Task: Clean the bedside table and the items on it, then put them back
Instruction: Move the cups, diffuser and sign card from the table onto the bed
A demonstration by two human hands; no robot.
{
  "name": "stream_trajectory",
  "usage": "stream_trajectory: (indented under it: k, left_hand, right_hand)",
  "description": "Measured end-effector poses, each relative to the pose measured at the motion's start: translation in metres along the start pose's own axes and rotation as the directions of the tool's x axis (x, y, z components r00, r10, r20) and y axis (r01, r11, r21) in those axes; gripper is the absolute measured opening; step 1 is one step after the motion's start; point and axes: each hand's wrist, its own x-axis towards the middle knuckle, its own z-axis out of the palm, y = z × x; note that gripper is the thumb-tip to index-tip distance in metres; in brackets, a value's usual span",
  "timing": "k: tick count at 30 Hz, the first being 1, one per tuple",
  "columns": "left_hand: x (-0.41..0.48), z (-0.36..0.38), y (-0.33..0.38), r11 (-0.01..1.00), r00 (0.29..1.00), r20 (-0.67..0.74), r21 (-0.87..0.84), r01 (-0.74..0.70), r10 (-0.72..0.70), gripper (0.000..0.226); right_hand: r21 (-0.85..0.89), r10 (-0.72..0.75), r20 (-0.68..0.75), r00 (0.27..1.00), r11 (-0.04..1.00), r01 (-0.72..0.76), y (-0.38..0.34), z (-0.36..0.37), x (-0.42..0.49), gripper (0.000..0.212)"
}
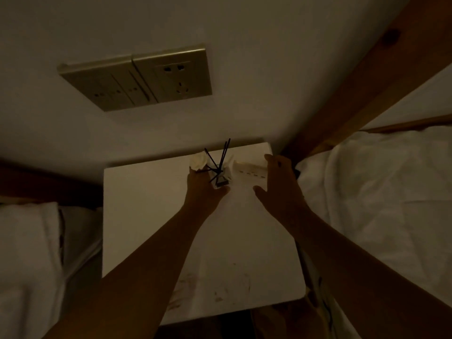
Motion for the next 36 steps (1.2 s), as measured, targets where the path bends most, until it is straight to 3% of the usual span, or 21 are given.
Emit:
stream_trajectory:
  k: [4, 8, 12, 14, 18, 21, 24, 28, 31, 36]
  left_hand:
    - [0.008, 0.005, 0.002, 0.992, 0.997, 0.01, -0.1, -0.071, 0.072, 0.052]
    - [0.007, 0.006, 0.001, 0.985, 0.999, 0.009, -0.17, -0.04, 0.043, 0.041]
    - [-0.012, -0.006, -0.016, 0.996, 0.998, 0.057, -0.079, 0.037, -0.033, 0.051]
    - [-0.028, -0.023, -0.029, 0.987, 0.995, 0.075, -0.142, 0.08, -0.07, 0.042]
    - [-0.071, -0.068, -0.061, 0.94, 0.981, -0.025, -0.291, 0.178, -0.193, 0.034]
    - [-0.111, -0.111, -0.091, 0.895, 0.947, -0.103, -0.369, 0.249, -0.306, 0.041]
    - [-0.157, -0.167, -0.135, 0.828, 0.874, -0.191, -0.46, 0.321, -0.446, 0.036]
    - [-0.205, -0.222, -0.166, 0.783, 0.809, -0.232, -0.49, 0.383, -0.54, 0.014]
    - [-0.247, -0.27, -0.189, 0.676, 0.67, -0.301, -0.612, 0.41, -0.679, 0.025]
    - [-0.301, -0.334, -0.237, 0.774, 0.553, -0.556, -0.547, 0.319, -0.62, 0.045]
  right_hand:
    - [-0.019, -0.01, 0.053, 0.999, 1.0, 0.011, 0.007, 0.01, 0.014, 0.057]
    - [-0.036, -0.059, 0.036, 0.998, 0.998, 0.06, 0.009, 0.012, 0.02, 0.028]
    - [-0.026, -0.051, 0.087, 0.995, 0.998, 0.054, 0.004, 0.013, 0.016, 0.039]
    - [-0.038, -0.085, 0.122, 0.989, 0.995, 0.09, -0.007, 0.016, 0.01, 0.041]
    - [-0.068, -0.2, 0.212, 0.957, 0.973, 0.219, -0.049, 0.031, -0.002, 0.04]
    - [0.013, -0.349, 0.277, 0.895, 0.933, 0.36, -0.1, 0.047, -0.017, 0.027]
    - [0.122, -0.491, 0.368, 0.79, 0.868, 0.482, -0.174, 0.074, -0.04, 0.023]
    - [0.154, -0.586, 0.46, 0.667, 0.792, 0.59, -0.247, 0.109, -0.063, 0.026]
    - [0.198, -0.637, 0.51, 0.578, 0.741, 0.642, -0.313, 0.141, -0.092, 0.032]
    - [0.243, -0.711, 0.579, 0.4, 0.619, 0.747, -0.412, 0.192, -0.14, 0.029]
